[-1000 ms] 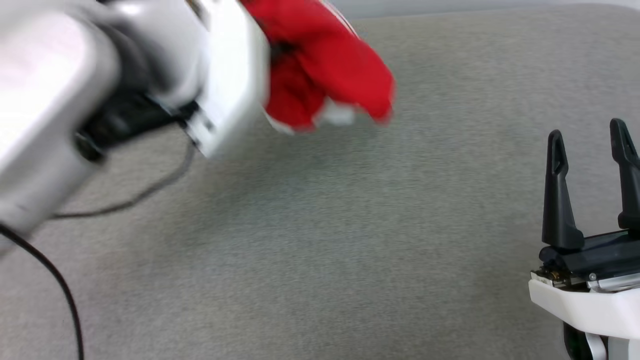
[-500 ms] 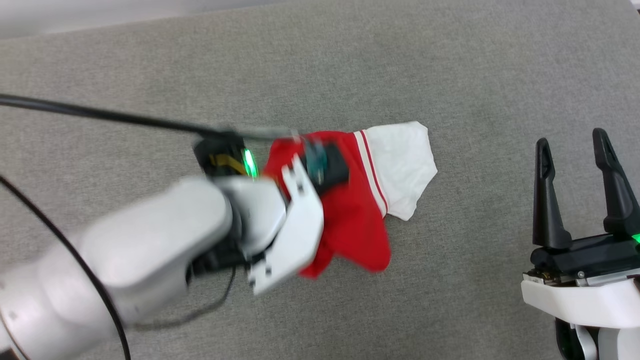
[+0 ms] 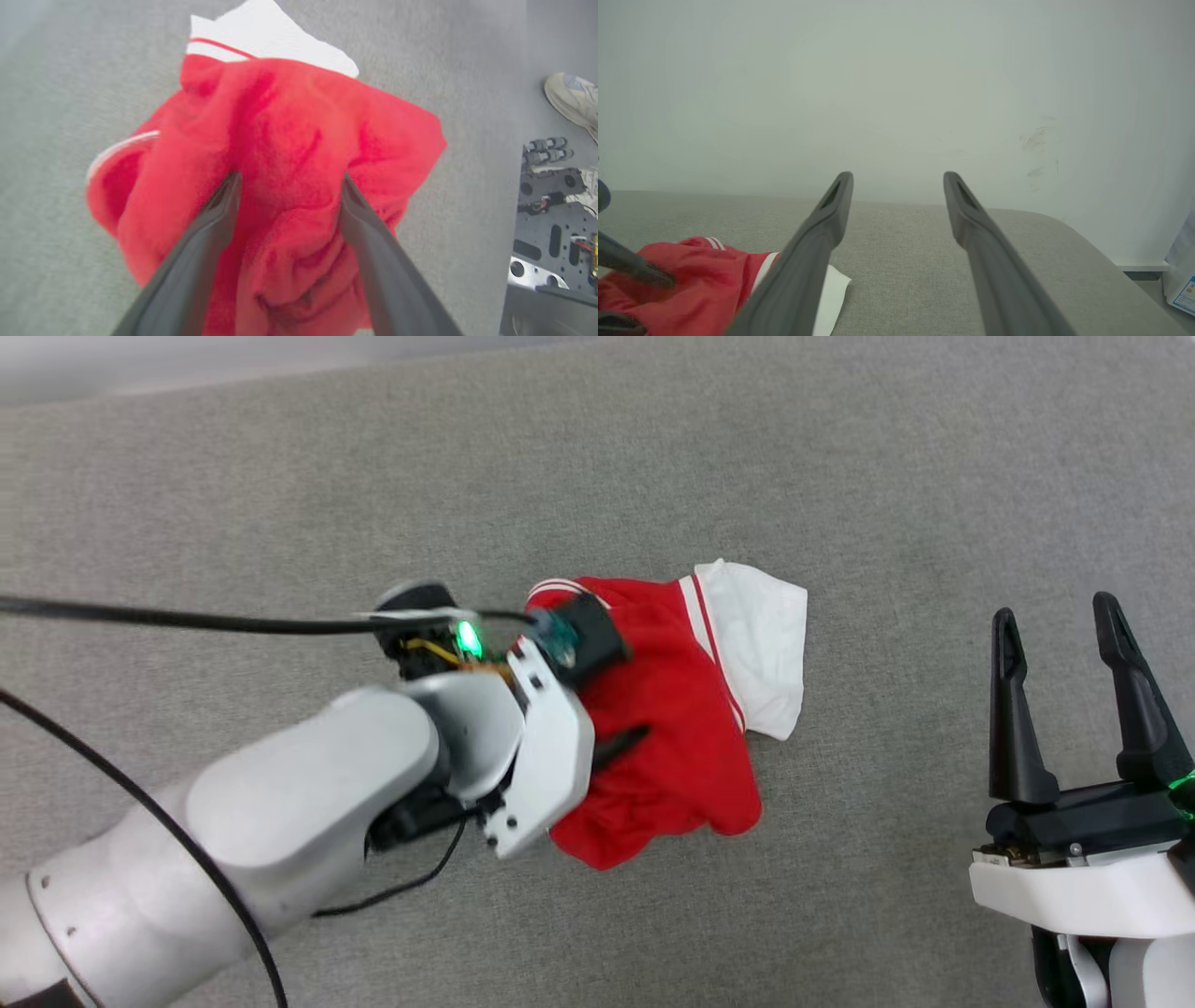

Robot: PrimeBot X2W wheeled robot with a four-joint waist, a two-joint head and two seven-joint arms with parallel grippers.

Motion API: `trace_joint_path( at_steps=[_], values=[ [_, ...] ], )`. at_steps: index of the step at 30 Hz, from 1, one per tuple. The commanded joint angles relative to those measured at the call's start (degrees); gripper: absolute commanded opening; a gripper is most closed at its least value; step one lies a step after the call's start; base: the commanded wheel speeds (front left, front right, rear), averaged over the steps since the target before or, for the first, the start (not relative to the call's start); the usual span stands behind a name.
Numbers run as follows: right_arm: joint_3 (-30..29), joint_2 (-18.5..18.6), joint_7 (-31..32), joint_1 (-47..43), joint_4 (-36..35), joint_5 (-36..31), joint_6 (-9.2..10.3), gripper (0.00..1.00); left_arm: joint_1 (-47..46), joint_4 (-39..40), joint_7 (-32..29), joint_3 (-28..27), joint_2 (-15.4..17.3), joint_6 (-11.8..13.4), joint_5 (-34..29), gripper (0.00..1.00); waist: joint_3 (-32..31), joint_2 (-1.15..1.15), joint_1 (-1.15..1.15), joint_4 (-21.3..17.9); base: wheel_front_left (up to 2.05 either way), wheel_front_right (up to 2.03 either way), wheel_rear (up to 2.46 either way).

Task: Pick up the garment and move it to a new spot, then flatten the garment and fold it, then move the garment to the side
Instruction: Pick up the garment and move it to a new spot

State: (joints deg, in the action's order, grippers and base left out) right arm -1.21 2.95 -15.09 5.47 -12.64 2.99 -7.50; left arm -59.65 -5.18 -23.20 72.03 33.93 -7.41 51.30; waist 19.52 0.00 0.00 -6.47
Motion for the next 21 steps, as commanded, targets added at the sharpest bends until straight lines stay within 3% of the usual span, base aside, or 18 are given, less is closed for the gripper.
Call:
trace_joint_path(
  at_steps=[1, 4, 7, 15, 21],
  values=[
    [-0.10, -0.12, -0.11, -0.69, 0.16, 0.04, 0.02, 1.00, -0.33, -0.48, 2.01, -0.89, -0.16, 0.07, -0.18, 1.00, -1.05, 0.00, 0.00, 0.84, 0.00, 0.00, 0.00],
    [-0.20, -0.12, -0.12, -1.31, 0.64, -0.03, 0.02, 1.00, -0.57, -1.11, 9.54, -4.23, -0.26, 0.82, -1.10, 1.00, -2.72, 0.00, 0.00, 1.86, 0.00, 0.00, 0.00],
    [-0.30, -0.12, -0.11, -2.06, 0.89, 0.05, 0.02, 1.00, 0.81, -1.19, 16.85, -7.40, 0.72, 4.10, -2.82, 1.00, -4.16, 0.00, 0.00, 2.72, 0.00, 0.00, 0.00],
    [-0.85, -0.13, -0.11, -3.38, 1.52, 0.16, 0.02, 1.00, 10.00, -1.80, 33.64, -14.13, 3.95, 17.14, -5.52, 1.00, -6.58, 0.00, 0.00, 4.49, 0.00, 0.00, 0.00],
    [-1.43, -0.12, -0.11, -4.60, 2.09, 0.23, 0.02, 1.00, 18.83, -1.91, 38.25, -19.23, 4.17, 26.07, -8.04, 1.00, -7.94, 0.00, 0.00, 5.68, 0.00, 0.00, 0.00]
  ],
)
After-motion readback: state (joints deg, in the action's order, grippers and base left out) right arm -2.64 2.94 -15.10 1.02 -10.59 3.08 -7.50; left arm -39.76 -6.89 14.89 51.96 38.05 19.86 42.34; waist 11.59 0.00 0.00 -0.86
